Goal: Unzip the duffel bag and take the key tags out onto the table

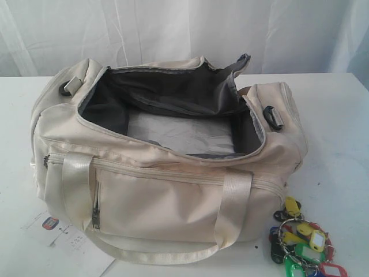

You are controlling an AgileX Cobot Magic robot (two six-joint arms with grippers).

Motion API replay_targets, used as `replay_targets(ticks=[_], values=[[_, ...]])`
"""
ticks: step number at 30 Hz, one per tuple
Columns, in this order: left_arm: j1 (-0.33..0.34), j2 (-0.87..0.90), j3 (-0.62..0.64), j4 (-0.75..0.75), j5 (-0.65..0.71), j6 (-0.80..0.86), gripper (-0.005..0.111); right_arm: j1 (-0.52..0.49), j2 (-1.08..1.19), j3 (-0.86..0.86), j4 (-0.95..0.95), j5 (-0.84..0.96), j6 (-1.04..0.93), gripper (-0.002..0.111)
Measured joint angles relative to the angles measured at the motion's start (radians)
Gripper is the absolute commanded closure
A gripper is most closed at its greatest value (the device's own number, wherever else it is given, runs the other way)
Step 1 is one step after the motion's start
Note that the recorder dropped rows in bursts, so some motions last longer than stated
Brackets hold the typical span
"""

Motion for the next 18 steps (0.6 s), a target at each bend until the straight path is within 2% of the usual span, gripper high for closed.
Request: replay_targets(ticks=[7, 11, 18], values=[[0.000, 0.000, 0.000, 0.000, 0.000, 0.000, 0.107, 0.000, -0.163, 0.211, -0.059, -0.180, -0.030, 0.108], [0.000, 0.000, 0.000, 0.000, 0.000, 0.000, 0.107, 0.000, -0.177, 0.304, -0.060, -0.212, -0.033, 0.108], [0.000, 0.000, 0.000, 0.000, 0.001, 0.000, 0.107, 0.000, -0.179, 0.438, -0.064, -0.380, -0.035, 0.108]])
